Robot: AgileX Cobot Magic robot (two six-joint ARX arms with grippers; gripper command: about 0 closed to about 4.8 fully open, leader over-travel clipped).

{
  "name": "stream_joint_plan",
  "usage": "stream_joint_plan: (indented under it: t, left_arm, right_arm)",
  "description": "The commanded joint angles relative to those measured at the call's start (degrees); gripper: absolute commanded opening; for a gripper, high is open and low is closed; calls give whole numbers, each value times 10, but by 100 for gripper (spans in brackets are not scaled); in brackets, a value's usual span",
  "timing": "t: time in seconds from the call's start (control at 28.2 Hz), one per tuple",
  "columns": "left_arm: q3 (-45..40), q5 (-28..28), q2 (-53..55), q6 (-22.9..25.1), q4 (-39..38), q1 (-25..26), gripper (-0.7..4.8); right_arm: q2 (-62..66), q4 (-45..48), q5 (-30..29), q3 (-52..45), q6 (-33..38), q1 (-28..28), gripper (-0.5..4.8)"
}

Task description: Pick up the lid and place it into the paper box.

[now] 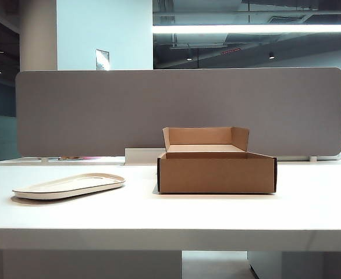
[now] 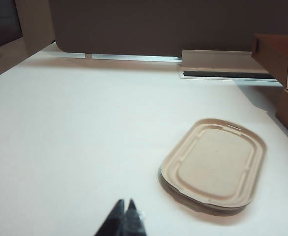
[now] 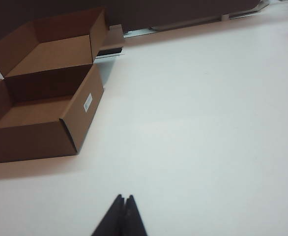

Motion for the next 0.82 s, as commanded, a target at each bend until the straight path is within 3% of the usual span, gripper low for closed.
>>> stream_joint_plan:
  t: [0.04, 0.39, 0.67, 0.82]
  left_arm:
    - [2, 2, 1, 1, 6, 1, -3]
    - [2, 2, 1, 1, 12, 1, -3]
    - [2, 2, 1, 1, 12, 1, -3]
    - [2, 2, 1, 1, 12, 1, -3]
  right_arm:
    - [-1, 6, -1, -3, 0, 0, -1]
    - [-1, 7, 0, -3, -1, 0, -1]
    - [-1, 6, 2, -3, -101, 0, -1]
    - [-1, 9, 2, -3, -107, 0, -1]
